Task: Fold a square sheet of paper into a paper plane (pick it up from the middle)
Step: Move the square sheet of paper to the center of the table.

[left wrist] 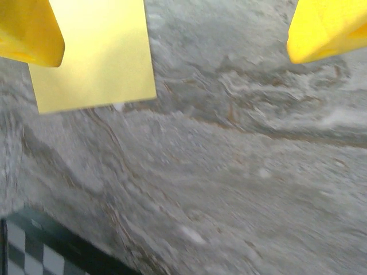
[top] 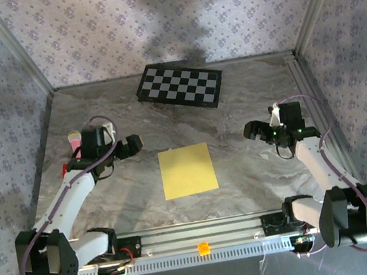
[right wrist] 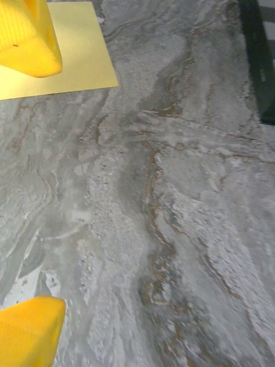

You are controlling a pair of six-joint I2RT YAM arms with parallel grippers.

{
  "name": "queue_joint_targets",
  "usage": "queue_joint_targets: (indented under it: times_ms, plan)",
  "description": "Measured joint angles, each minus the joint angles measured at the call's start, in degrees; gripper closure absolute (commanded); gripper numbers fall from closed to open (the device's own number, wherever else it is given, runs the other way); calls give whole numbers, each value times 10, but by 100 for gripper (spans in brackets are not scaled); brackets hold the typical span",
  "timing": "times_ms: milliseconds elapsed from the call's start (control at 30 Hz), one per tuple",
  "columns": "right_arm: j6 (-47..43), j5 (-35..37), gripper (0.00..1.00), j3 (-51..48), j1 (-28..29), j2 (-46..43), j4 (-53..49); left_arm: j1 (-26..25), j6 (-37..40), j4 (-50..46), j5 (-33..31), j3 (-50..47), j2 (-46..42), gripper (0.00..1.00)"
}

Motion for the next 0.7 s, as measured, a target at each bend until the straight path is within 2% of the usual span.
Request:
queue_joint_targets:
  times_ms: [200, 333, 533, 700]
  plan:
    - [15, -14, 1, 0, 29, 61, 2, -85, -3, -64, -35, 47, 70, 5]
    - [25, -15, 1, 0, 52, 90, 4, -167, -30, -100, -68, 96, 149, 7]
    - [34, -11, 1, 9, 76, 106, 4, -278, -87, -108, -94, 158, 256, 8]
    - [43, 5, 1, 11, 81, 103, 5, -340, -117, -113, -102, 246, 349, 15]
